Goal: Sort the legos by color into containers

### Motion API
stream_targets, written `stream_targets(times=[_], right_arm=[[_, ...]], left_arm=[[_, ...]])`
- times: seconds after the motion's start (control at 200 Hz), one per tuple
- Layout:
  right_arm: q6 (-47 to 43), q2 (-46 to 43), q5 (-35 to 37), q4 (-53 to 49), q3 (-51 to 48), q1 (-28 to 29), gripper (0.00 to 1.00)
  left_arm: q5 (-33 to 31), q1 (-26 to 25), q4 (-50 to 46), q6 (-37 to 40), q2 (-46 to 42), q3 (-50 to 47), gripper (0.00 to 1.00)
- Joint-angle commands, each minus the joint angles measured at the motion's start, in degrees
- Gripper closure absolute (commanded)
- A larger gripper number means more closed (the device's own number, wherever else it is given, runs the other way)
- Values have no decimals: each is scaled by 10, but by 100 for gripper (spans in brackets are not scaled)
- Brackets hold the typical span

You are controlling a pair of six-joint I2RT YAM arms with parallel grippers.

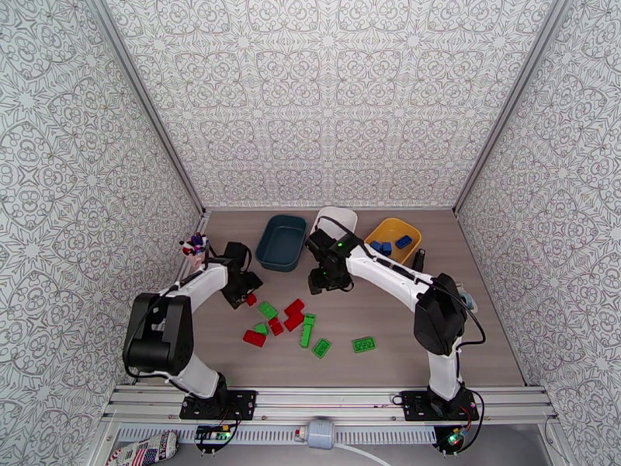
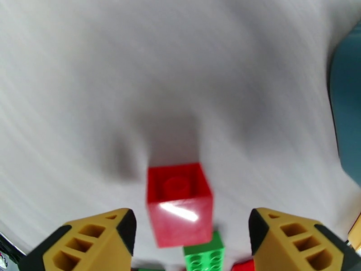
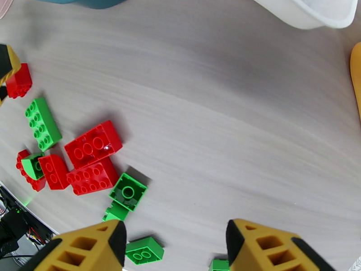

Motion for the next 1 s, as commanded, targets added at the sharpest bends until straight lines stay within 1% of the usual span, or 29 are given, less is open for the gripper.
stream_targets(times=[0.0, 0.31, 0.465, 0.61, 0.82, 0.995], right_arm=[[10, -15, 19, 5, -1, 2, 37], [7, -4, 26, 2, 17, 2, 38], [6, 0, 29, -1, 28, 0, 39], [13, -1, 13, 7, 31, -10, 40], [40, -29, -54, 59, -11, -50, 40], [86, -63, -148, 147, -90, -101, 40]], left_arm=[[-4, -7, -2, 2, 23, 24, 34], [-9, -17, -8, 5, 48, 26, 50], [-12, -24, -8, 5, 41, 18, 60], [-12, -33, -15, 5, 18, 8, 64], [0, -58, -16, 4, -48, -10, 65], [55, -78, 44, 4, -100, -18, 64]])
